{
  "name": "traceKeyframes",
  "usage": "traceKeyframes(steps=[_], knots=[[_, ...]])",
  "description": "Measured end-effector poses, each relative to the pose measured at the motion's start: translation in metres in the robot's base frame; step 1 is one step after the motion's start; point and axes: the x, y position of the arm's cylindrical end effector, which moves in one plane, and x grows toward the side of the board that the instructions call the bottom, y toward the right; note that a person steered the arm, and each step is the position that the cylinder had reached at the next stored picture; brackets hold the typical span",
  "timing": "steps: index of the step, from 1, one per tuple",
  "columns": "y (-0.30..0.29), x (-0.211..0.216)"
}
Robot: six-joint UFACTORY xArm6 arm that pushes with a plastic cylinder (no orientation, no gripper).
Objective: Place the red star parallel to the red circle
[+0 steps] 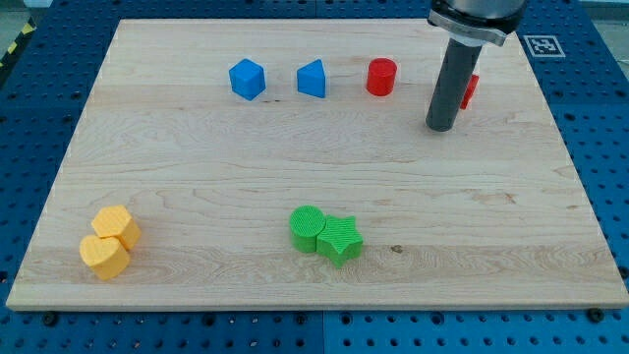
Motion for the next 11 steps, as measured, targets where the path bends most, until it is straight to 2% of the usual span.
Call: traceKeyframes(steps=[2,5,6,7,8,11], knots=[[0.033,0.0],[0.034,-0.039],[0.034,-0.029],[0.033,0.004],[0.004,0.015],[-0.16,0.043]])
